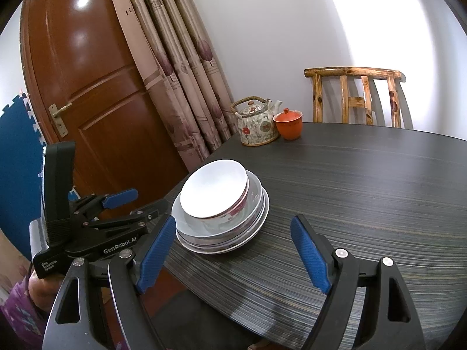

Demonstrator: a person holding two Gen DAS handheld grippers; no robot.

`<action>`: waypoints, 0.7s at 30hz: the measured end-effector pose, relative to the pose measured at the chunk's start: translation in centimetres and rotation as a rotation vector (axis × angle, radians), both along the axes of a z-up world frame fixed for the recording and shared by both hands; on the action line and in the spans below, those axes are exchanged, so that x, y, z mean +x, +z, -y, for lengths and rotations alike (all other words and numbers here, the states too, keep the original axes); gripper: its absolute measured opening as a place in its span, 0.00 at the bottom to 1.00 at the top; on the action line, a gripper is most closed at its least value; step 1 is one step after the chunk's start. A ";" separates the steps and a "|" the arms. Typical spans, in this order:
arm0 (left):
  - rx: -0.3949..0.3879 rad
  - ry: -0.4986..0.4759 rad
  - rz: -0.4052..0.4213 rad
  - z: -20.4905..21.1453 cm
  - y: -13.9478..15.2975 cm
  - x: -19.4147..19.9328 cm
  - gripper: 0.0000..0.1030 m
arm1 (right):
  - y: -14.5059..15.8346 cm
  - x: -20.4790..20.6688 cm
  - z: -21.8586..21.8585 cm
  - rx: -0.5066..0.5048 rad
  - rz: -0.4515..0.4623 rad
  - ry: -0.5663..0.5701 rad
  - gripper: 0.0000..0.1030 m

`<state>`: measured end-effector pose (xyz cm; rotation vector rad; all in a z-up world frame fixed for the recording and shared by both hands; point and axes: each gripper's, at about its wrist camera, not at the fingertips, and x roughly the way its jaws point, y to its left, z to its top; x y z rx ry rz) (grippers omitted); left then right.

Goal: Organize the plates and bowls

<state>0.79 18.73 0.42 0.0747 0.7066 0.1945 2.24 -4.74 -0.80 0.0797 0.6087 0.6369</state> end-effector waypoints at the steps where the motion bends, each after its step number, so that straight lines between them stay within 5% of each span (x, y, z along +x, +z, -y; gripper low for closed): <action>1: 0.000 0.000 -0.001 0.0 0.0 0.0 0.61 | 0.0 0.0 0.0 -0.001 -0.002 0.000 0.76; 21: 0.014 0.002 -0.026 0.1 -0.8 0.8 0.61 | -1.1 1.2 1.6 0.015 -0.040 -0.041 0.77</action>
